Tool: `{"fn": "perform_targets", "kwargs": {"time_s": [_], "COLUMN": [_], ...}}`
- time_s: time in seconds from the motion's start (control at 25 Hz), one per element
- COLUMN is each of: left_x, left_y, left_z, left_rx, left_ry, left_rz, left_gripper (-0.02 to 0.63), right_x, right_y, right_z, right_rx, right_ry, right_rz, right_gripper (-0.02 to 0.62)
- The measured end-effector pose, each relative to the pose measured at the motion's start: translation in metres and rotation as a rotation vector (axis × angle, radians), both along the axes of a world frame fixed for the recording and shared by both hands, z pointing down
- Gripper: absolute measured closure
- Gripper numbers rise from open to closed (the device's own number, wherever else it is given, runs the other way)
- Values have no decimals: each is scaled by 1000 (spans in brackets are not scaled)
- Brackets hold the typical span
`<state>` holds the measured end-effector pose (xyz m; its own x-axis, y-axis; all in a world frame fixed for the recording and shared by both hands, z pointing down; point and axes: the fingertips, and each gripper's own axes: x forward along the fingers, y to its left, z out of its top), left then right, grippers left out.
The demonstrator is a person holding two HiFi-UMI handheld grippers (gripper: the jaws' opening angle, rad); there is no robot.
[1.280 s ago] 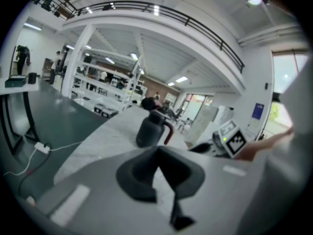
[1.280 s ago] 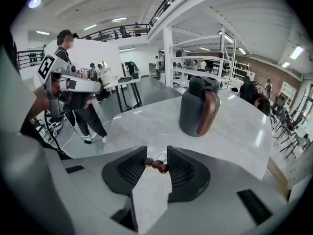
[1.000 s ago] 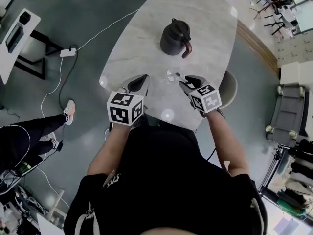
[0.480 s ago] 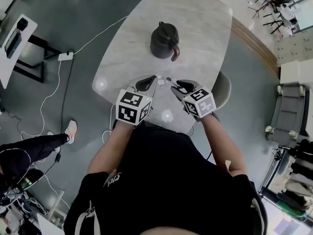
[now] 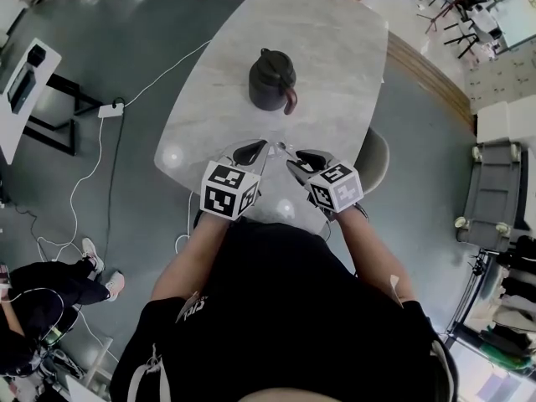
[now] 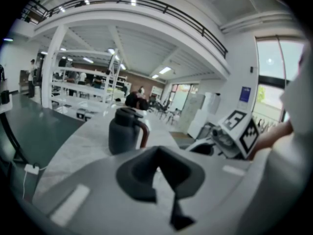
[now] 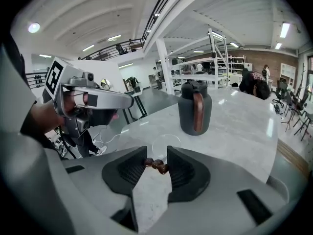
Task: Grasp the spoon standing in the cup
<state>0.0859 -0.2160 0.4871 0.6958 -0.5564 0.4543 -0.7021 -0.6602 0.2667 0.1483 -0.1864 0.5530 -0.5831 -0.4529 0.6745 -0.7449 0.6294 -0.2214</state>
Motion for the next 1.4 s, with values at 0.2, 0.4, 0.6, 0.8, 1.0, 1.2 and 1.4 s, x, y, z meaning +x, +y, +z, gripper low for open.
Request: {"fn": "perform_targets", "kwargs": {"time_s": [0.2, 0.4, 0.6, 0.8, 1.0, 1.2, 1.4], "left_x": [-13, -28, -42, -61, -76, -87, -93], "left_y": [-2, -1, 2, 10, 18, 19, 20], "left_z": [1, -2, -3, 3, 9, 7, 3], "left_rx": [-11, -16, -20, -48, -88, -84, -77], "left_ry": [0, -6, -1, 19, 49, 61, 57], "left_rz": [-39, -76, -115, -180, -241, -264, -264], "left_gripper": [597, 597, 597, 597, 597, 597, 597], "right_x": [-9, -14, -15, -20, -16, -20, -25], "right_y": [4, -2, -10, -9, -7, -8, -8], "right_z": [11, 19, 31, 33, 38, 41, 42], "right_rx": [-21, -30, -54, -69, -84, -92, -93], "right_ry": [2, 13, 40, 41, 58, 59, 57], "right_rz": [-27, -44, -57, -64, -75, -68, -63], "right_gripper": [472, 472, 472, 472, 472, 472, 472]}}
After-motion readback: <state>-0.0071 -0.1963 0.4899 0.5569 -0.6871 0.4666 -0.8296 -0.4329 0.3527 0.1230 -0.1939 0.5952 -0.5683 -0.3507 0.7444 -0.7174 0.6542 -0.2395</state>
